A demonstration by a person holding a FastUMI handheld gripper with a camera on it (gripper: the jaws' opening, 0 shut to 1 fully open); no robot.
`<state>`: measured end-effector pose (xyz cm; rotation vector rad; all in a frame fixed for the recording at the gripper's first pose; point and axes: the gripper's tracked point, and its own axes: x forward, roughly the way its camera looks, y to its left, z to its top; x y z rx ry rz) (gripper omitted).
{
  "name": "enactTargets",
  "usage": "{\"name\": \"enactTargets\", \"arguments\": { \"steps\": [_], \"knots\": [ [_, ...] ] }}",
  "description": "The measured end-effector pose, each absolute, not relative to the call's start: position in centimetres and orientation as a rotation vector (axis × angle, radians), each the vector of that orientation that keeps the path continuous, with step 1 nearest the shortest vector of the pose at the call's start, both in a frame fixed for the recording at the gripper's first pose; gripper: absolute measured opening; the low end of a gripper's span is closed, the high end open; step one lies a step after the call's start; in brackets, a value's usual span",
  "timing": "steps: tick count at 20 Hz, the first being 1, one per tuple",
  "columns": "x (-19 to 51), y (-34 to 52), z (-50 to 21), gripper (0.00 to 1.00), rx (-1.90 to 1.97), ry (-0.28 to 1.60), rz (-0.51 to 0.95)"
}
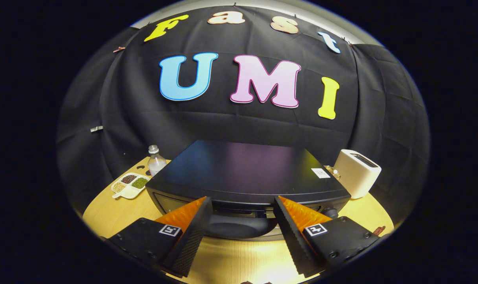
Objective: Open the toaster oven, put the food inside, and close the toaster oven door.
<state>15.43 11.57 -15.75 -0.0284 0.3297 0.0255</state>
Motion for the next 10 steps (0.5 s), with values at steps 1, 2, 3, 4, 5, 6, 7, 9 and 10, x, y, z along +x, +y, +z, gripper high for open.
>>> {"name": "enactTargets", "arguments": {
  "steps": [1,2,3,4,5,6,7,9,10],
  "knots": [
    [15.3,11.5,-16.0,0.97,0.007,0.345,0.016],
    [15.2,11.6,-15.8,0.98,0.017,0.342,0.014],
    [15.2,11.8,-15.9,0.98,0.001,0.341,0.020],
    [15.0,11.9,-15.8,0.98,-0.011,0.334,0.023],
    [14.8,11.8,-15.7,0.99,-0.013,0.326,0.027],
    [14.6,11.7,-15.9,0.98,-0.003,0.329,0.030],
    [14.4,11.7,-16.0,0.98,0.003,0.328,0.033],
    [13.9,11.7,-16.1,0.98,-0.008,0.330,0.043],
    [13.6,11.6,-16.2,0.98,-0.007,0.333,0.046]
  ]
}}
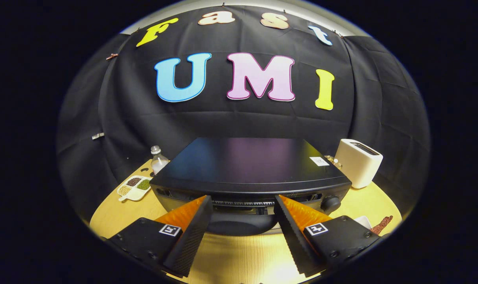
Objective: Open the toaster oven, put the food inside, and close the toaster oven door.
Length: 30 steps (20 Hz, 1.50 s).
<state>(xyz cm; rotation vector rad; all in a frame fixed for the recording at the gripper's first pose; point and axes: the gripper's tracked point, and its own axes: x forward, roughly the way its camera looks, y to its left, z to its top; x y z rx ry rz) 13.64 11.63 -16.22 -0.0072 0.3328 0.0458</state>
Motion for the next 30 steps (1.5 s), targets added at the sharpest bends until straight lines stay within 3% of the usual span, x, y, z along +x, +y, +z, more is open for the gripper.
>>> {"name": "enactTargets", "arguments": {
  "steps": [18,30],
  "knots": [
    [6.4,11.3,-20.0,0.97,-0.041,0.379,0.110],
    [-0.3,10.4,-29.0,0.99,-0.012,0.657,0.171]
  ]
}}
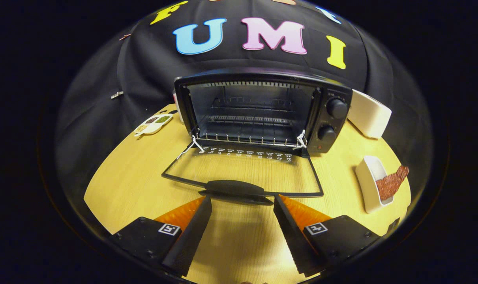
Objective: Open the toaster oven, put the food inside, and close the toaster oven door.
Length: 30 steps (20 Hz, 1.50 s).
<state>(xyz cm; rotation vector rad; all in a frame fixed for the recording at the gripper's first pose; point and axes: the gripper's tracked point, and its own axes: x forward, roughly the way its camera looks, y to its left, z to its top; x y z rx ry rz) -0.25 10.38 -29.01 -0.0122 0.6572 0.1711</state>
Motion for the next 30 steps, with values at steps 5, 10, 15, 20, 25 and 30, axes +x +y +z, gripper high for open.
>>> {"name": "enactTargets", "arguments": {
  "steps": [5,10,15,20,25,30],
  "knots": [
    [-1.9,10.3,-26.0,0.98,-0.080,0.591,0.235],
    [-1.9,8.8,-21.7,0.97,-0.085,0.520,0.228],
    [-1.1,5.9,-17.0,0.97,-0.063,0.460,0.178],
    [-0.2,2.1,-13.4,0.97,-0.060,0.411,0.134],
    [2.0,-2.1,-11.1,0.97,-0.054,0.382,0.122],
    [4.4,-7.1,-9.6,0.98,-0.070,0.375,0.148]
  ]
}}
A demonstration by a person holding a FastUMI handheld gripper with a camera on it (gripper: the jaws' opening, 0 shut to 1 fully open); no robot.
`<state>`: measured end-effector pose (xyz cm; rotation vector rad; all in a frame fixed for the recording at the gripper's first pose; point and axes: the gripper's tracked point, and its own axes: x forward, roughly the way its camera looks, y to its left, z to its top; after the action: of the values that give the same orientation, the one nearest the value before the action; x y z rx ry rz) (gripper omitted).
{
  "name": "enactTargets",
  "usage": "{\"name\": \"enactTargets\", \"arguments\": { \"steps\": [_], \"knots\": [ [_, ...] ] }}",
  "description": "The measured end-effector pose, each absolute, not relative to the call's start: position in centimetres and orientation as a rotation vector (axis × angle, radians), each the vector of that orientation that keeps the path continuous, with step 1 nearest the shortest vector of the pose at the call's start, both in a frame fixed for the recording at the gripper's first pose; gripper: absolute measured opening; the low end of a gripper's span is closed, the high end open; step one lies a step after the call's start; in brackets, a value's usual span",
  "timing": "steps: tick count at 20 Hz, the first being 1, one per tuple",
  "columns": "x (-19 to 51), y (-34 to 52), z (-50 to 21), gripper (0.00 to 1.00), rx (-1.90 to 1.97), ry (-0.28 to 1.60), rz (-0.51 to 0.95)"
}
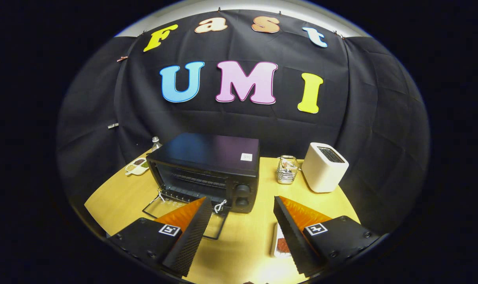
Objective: Open the toaster oven, put the food inside, and close the toaster oven door.
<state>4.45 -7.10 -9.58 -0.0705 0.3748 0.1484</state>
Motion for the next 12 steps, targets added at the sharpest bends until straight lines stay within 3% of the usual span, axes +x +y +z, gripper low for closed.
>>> {"name": "enactTargets", "arguments": {
  "steps": [12],
  "knots": [
    [7.6,-20.8,-14.1,0.98,0.082,0.513,0.115]
  ]
}}
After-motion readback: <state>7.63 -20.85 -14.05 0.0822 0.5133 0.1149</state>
